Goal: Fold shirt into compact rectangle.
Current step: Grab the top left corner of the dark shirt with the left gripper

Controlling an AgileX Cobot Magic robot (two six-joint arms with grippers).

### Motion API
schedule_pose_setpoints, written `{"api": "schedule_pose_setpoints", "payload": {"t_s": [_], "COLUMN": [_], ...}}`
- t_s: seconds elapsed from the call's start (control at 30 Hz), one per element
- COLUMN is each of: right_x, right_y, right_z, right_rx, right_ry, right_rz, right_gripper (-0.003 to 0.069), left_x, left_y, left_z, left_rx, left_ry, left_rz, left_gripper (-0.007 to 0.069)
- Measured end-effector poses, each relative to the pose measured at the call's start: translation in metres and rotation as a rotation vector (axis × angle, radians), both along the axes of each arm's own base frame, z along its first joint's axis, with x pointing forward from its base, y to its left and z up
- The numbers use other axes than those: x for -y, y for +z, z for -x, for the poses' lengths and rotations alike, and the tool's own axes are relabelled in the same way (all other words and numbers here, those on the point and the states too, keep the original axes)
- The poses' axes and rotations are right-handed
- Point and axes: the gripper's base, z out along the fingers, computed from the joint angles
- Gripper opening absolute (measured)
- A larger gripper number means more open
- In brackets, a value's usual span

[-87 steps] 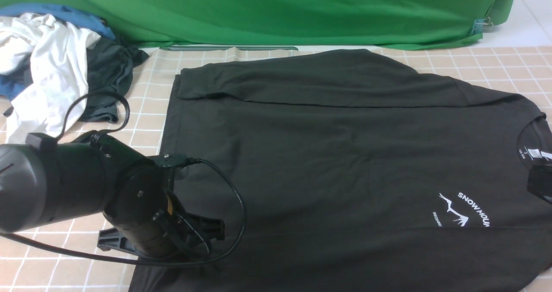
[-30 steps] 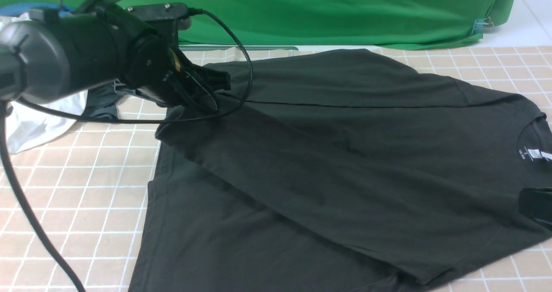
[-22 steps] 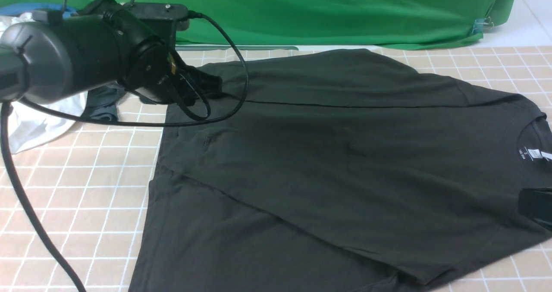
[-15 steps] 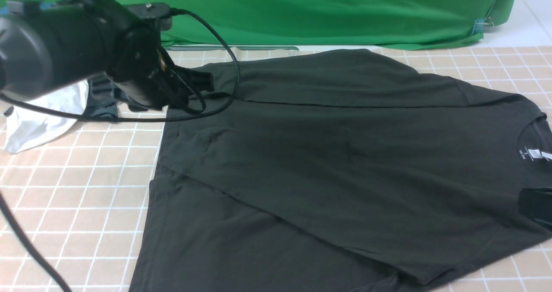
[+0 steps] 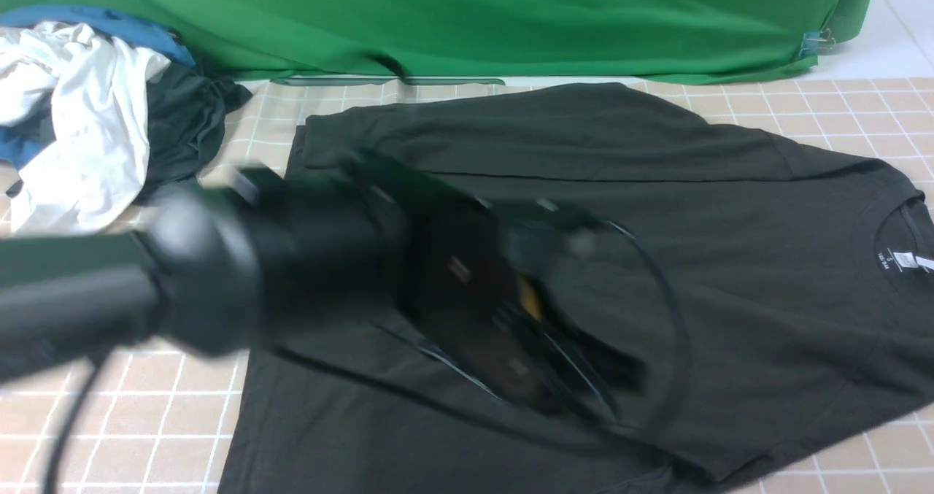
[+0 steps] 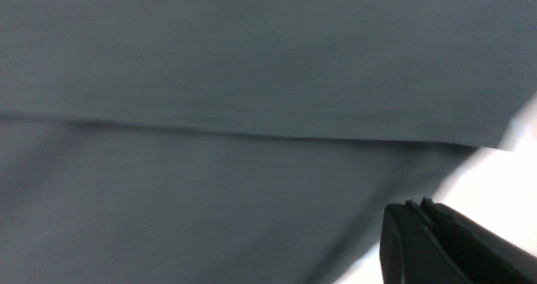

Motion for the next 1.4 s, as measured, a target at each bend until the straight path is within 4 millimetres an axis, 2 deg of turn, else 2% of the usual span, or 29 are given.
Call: {"api": "schedule_pose_setpoints", "payload": {"t_s": [0.1, 0.23, 0.33, 0.5, 0.63, 0.77, 0.87, 1.03, 1.13, 1.23, 1.27, 1.3, 1.37, 1.4], "right_x": [0.0, 0.0, 0.0, 0.0, -0.001, -0.001, -0.001, -0.001, -0.001, -0.001, -0.001, -0.001, -0.001, -0.001], "right_y": [0.0, 0.0, 0.0, 0.0, 0.0, 0.0, 0.0, 0.0, 0.0, 0.0, 0.001, 0.001, 0.001, 0.001], "right_z": [0.0, 0.0, 0.0, 0.0, 0.0, 0.0, 0.0, 0.0, 0.0, 0.0, 0.0, 0.0, 0.0, -0.001], "right_rx": [0.004, 0.005, 0.004, 0.003, 0.001, 0.0, -0.001, -0.001, -0.001, 0.001, 0.002, 0.003, 0.004, 0.005], "right_ry": [-0.002, -0.002, -0.002, -0.007, -0.01, -0.013, -0.013, -0.013, -0.013, -0.013, -0.013, -0.013, -0.013, -0.013], "right_rz": [0.001, 0.001, 0.0, -0.006, -0.018, -0.023, -0.024, -0.024, -0.024, -0.025, -0.025, -0.026, -0.026, -0.026], "right_gripper": [0.0036, 0.0036, 0.0036, 0.0036, 0.0036, 0.0036, 0.0036, 0.0036, 0.0036, 0.0036, 0.0036, 0.0036, 0.0036, 0.0036], "left_x": [0.02, 0.035, 0.044, 0.051, 0.055, 0.058, 0.059, 0.06, 0.059, 0.057, 0.057, 0.056, 0.056, 0.056], "left_y": [-0.007, -0.024, -0.042, -0.055, -0.059, -0.068, -0.072, -0.073, -0.075, -0.076, -0.076, -0.077, -0.077, -0.077], "left_z": [0.011, 0.016, 0.015, 0.013, 0.01, 0.009, 0.009, 0.01, 0.012, 0.014, 0.015, 0.016, 0.017, 0.017], "left_rx": [0.027, 0.03, 0.025, 0.045, 0.085, 0.077, 0.072, 0.044, 0.023, 0.0, -0.001, -0.002, -0.001, 0.002], "left_ry": [-0.031, -0.047, -0.047, -0.054, -0.074, -0.075, -0.073, -0.055, -0.063, -0.086, -0.09, -0.114, -0.14, -0.154], "left_rz": [0.041, 0.048, 0.046, 0.065, 0.086, 0.087, 0.085, 0.099, 0.086, 0.059, 0.057, 0.043, 0.036, 0.035], "left_gripper": [0.0052, 0.0159, 0.0295, 0.0448, 0.0506, 0.0517, 0.0514, 0.043, 0.0337, 0.0206, 0.0187, 0.0119, 0.0046, 0.0029]}}
